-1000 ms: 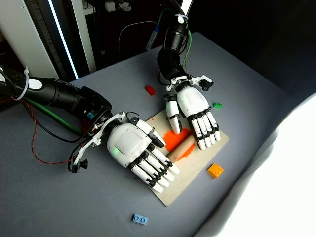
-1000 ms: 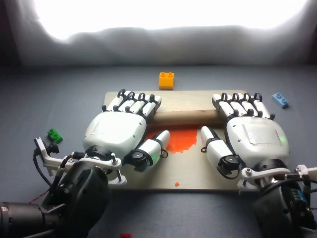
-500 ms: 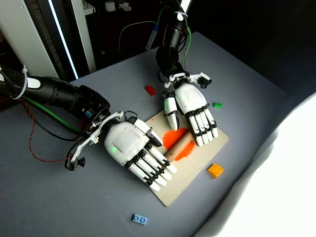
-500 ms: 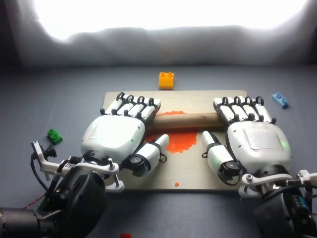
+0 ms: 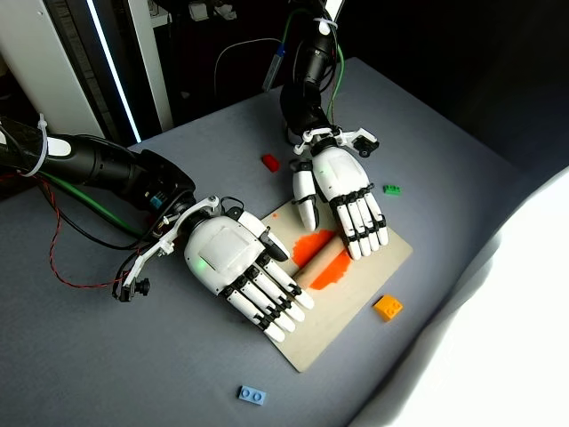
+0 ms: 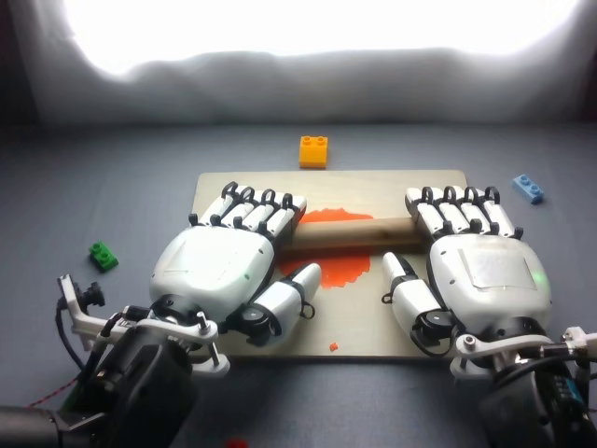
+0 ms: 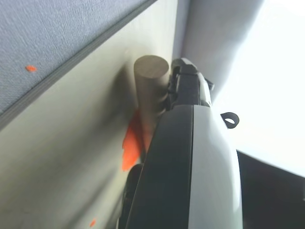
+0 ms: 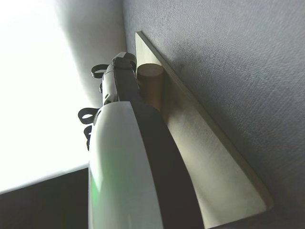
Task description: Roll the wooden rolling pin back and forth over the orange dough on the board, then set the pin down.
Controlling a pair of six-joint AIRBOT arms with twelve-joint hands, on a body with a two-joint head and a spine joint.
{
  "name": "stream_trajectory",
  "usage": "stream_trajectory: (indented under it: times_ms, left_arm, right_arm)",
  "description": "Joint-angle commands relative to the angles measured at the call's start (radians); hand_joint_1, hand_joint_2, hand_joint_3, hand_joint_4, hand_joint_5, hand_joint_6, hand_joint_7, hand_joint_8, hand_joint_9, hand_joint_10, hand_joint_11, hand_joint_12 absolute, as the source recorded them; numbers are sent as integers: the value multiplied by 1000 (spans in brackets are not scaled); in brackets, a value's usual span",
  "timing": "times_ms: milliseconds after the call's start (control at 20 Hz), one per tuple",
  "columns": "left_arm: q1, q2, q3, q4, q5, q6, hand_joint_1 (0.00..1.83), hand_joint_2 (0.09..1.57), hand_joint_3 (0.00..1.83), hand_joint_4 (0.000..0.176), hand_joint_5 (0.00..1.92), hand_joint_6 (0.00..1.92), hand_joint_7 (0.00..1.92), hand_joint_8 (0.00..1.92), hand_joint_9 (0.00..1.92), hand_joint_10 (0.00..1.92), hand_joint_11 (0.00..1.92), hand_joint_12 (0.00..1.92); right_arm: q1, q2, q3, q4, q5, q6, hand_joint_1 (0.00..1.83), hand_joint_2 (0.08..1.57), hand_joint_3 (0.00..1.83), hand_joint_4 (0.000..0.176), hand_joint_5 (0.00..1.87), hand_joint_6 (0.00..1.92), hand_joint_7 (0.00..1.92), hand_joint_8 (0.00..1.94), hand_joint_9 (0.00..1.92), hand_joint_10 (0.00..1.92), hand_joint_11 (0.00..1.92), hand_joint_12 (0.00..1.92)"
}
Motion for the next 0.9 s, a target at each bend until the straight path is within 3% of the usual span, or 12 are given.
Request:
stream_trajectory:
  times_ms: [0,850]
  left_arm:
    - [8,4,-3,41,-55,1,0,1571,56,0,198,3,211,4,149,4,0,207]
    - [50,62,-75,91,-67,17,0,1571,53,0,212,4,234,3,177,5,0,318]
  right_arm:
    - [-12,1,-5,-29,54,-4,0,1571,84,0,208,2,234,3,167,7,0,323]
    - [-28,-2,-51,-29,109,-57,0,1571,71,0,228,6,259,1,193,8,0,413]
